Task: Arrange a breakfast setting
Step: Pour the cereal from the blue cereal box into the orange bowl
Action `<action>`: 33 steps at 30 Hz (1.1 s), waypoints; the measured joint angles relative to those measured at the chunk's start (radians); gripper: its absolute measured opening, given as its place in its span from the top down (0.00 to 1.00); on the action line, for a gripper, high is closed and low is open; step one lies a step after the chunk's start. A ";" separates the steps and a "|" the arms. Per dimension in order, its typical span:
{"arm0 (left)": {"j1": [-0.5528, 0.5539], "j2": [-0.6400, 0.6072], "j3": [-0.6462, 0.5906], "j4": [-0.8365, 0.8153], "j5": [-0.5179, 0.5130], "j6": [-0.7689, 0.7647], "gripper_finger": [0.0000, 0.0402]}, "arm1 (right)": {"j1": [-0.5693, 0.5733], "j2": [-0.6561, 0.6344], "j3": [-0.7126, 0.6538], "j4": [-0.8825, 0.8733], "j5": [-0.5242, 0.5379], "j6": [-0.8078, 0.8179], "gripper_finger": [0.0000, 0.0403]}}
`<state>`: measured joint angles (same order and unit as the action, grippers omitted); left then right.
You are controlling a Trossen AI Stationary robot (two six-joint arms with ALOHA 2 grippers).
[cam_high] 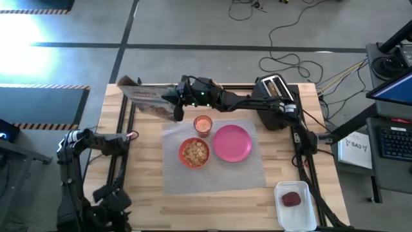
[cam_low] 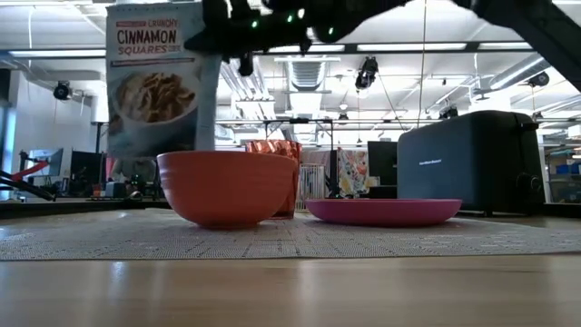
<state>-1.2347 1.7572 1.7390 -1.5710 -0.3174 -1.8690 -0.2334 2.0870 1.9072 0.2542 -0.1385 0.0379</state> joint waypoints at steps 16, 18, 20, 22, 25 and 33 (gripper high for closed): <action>0.085 -0.004 0.000 0.000 -0.219 0.204 0.63 | -0.088 0.350 0.364 0.026 -0.046 0.049 0.98; 0.089 -0.004 0.000 0.000 -0.229 0.212 0.63 | -0.092 0.383 0.412 0.024 -0.046 0.085 0.98; 0.096 -0.006 0.000 0.000 -0.235 0.219 0.63 | -0.094 0.405 0.443 0.022 -0.030 0.104 0.98; 0.101 -0.008 0.000 0.000 -0.242 0.220 0.63 | -0.094 0.413 0.449 0.032 -0.004 0.095 0.98; 0.108 -0.013 0.000 0.000 -0.242 0.220 0.63 | -0.094 0.413 0.449 0.030 0.024 0.065 0.98; 0.132 -0.026 0.000 0.000 -0.247 0.219 0.63 | -0.094 0.415 0.447 -0.010 0.034 -0.002 0.98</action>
<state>-1.1029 1.7308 1.7386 -1.5711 -0.5640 -1.6497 -0.3279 2.5015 2.3547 0.2438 -0.1047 0.0361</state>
